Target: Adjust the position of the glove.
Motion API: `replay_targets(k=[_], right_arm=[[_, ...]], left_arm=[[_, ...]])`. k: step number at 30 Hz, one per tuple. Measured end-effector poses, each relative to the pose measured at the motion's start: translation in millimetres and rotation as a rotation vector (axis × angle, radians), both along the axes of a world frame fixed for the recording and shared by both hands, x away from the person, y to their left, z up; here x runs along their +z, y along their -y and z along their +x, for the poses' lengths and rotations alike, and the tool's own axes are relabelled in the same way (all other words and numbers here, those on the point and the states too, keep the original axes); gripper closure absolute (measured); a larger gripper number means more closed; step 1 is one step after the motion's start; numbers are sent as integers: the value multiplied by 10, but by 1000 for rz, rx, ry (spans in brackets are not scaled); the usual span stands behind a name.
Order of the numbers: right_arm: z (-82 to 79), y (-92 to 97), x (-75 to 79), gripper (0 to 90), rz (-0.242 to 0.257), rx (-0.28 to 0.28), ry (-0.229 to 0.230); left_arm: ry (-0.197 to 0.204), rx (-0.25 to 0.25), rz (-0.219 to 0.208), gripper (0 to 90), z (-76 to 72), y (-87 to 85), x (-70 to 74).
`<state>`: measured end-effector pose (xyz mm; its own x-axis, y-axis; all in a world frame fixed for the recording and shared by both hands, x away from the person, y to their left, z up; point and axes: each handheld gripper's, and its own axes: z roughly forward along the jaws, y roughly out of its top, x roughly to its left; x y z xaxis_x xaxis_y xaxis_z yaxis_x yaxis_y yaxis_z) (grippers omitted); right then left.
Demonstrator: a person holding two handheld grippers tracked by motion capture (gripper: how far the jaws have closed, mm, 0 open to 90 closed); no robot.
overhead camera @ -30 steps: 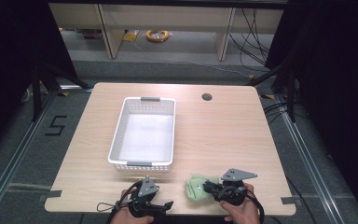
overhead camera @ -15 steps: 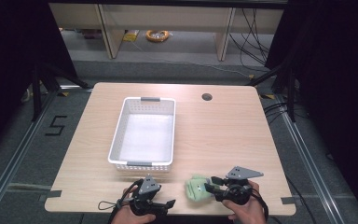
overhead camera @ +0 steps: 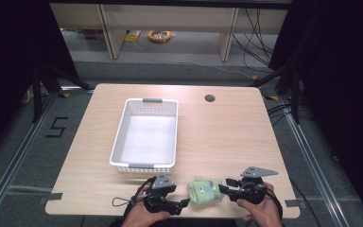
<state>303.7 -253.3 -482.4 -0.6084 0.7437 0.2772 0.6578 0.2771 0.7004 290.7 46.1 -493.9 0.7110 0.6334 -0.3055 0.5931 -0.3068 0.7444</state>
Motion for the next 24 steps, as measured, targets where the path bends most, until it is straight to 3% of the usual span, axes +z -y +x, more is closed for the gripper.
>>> replay_targets(k=[5, 8, 11, 12, 14, 15, 16, 17, 22, 24], right_arm=[[38, -33, -40, 549, 4, 8, -15], [84, -55, -76, 519, -24, 15, -32], [100, -63, -111, 504, -39, 17, -53], [95, -62, -110, 504, -42, 8, -63], [95, -63, -124, 503, -37, 16, -67], [75, -87, -127, 502, -17, -5, -95], [96, -64, -134, 502, -41, 11, -73], [96, -69, -141, 502, -43, 0, -82], [107, -67, -171, 503, -18, -1, -104], [107, -62, -173, 503, -17, -4, -110]], left_arm=[[-10, -5, 8, 314, 99, 96, 17], [-11, -2, 21, 335, 169, 163, -16], [-36, -4, 41, 355, 236, 200, -61], [-67, -5, 39, 356, 264, 213, -94], [-74, -29, 55, 369, 278, 222, -115], [-84, -28, 48, 377, 277, 232, -117], [-84, -28, 48, 397, 277, 232, -117], [-83, -39, 50, 410, 281, 246, -116], [-111, -57, 41, 455, 285, 274, -133], [-141, -63, 27, 460, 307, 280, -156]])
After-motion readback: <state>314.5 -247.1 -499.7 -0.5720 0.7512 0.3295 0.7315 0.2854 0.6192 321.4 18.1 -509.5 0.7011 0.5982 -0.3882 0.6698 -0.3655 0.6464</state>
